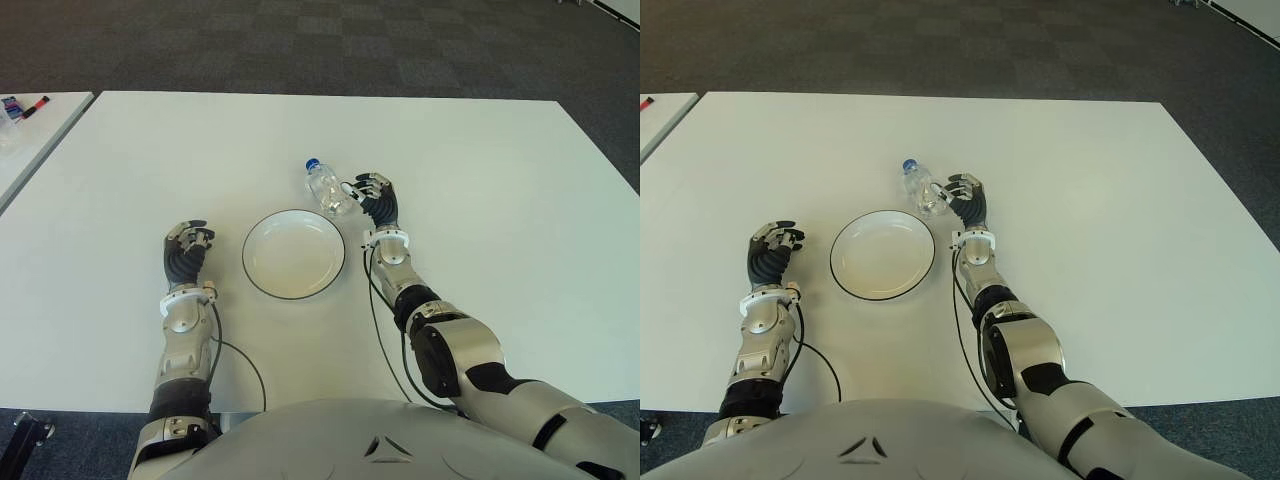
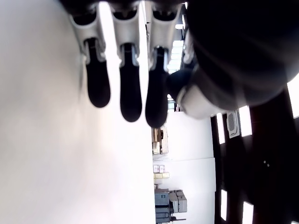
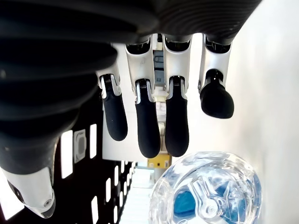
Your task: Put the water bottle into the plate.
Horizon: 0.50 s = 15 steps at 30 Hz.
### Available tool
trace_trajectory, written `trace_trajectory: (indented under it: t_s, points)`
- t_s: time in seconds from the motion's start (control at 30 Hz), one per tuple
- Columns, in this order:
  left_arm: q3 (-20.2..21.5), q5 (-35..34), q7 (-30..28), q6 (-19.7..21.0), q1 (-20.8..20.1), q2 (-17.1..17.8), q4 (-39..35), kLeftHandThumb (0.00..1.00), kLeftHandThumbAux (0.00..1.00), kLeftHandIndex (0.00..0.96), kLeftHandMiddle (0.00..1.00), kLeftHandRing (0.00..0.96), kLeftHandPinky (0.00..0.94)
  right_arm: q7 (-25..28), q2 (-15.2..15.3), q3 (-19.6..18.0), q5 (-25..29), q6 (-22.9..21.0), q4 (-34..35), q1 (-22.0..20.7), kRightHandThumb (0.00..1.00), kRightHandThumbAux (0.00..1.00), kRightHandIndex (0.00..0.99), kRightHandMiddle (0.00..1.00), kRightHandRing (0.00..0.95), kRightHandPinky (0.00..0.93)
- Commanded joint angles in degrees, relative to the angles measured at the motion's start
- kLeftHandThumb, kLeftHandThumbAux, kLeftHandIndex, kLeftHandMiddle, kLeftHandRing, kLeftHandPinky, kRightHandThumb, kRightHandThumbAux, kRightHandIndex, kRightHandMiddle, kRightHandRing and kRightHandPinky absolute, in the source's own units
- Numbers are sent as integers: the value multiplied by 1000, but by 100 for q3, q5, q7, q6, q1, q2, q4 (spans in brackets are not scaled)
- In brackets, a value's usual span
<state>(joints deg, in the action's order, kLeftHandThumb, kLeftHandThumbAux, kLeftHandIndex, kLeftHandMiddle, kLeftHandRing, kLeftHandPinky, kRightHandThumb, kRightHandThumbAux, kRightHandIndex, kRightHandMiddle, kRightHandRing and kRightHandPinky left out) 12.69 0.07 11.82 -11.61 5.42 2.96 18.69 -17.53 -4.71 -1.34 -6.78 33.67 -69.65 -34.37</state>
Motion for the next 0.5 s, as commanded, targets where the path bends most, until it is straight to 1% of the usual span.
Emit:
trace_trajectory:
  t_s: [0.03,0.23,0.5]
  points:
    - [5,-19,46,331,143,-79,210,681,722,418,509,475,444,14,-236,-28,52,67,-57,93,954,658,383,509,523,803]
    - [61,-103,42,165,110,-130,294,684,721,420,532,496,469,-12,-234,-22,40,87,-68,99,954,658,385,510,520,785]
    - [89,-116,33,93,72,-138,396,685,722,422,547,509,464,-46,-227,-1,10,118,-80,102,954,658,387,510,519,781]
